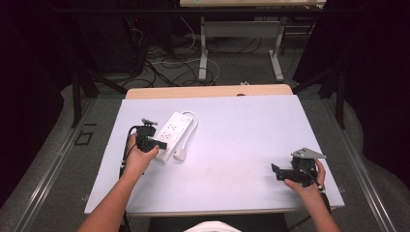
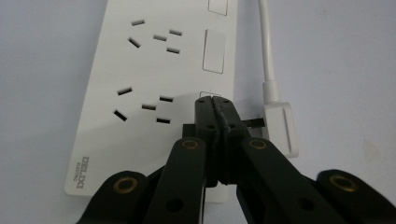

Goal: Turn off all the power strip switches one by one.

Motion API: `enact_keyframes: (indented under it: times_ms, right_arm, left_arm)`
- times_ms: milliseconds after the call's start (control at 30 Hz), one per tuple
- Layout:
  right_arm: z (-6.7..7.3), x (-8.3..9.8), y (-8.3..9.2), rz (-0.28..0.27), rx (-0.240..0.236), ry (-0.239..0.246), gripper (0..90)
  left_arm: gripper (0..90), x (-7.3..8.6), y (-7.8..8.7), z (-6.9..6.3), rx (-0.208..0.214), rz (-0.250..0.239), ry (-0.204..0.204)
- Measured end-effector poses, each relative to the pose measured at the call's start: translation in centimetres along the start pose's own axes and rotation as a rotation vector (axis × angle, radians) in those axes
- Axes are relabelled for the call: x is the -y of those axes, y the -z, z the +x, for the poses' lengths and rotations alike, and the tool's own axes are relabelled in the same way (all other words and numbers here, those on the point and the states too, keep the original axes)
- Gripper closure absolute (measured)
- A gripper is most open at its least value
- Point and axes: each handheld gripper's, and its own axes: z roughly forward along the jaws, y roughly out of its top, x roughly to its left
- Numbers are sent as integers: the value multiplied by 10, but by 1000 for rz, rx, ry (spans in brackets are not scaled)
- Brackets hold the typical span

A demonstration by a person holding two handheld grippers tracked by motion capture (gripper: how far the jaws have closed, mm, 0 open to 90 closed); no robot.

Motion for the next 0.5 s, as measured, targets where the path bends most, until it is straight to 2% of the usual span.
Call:
enact_keyframes:
  times_ms: [300,500]
  right_arm:
    - [0,0,0,-1,-2,-2,62]
    - [0,0,0,1,-2,-1,62]
  left_arm:
    - [900,2,-3,1,6,-4,15]
    - [900,1,-4,-2,6,10,-10]
